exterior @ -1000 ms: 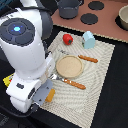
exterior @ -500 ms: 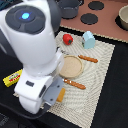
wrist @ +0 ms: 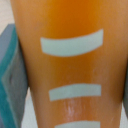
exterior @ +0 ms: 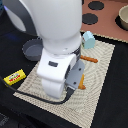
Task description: Interact with the objects in diverse but meaningful ways.
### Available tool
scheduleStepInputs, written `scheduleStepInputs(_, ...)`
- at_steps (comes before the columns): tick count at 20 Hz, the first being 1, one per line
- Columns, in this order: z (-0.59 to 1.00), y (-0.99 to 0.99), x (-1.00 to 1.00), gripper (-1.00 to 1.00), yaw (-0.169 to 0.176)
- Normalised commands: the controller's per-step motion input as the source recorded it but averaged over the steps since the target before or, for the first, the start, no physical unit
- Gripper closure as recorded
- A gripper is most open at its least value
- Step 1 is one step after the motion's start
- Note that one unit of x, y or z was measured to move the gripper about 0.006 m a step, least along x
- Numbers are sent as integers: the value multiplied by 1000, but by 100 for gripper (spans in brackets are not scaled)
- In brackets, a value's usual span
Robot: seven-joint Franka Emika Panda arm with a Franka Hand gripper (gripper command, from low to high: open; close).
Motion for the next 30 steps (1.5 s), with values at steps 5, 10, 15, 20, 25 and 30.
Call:
scheduleStepInputs(5,-34,857,35,100,38)
scheduleStepInputs(10,-30,714,-133,100,64)
scheduleStepInputs(15,-159,281,-449,100,25)
scheduleStepInputs(20,-221,235,-470,100,15)
scheduleStepInputs(25,-137,388,-304,100,14)
scheduleStepInputs(30,-173,313,-281,100,11)
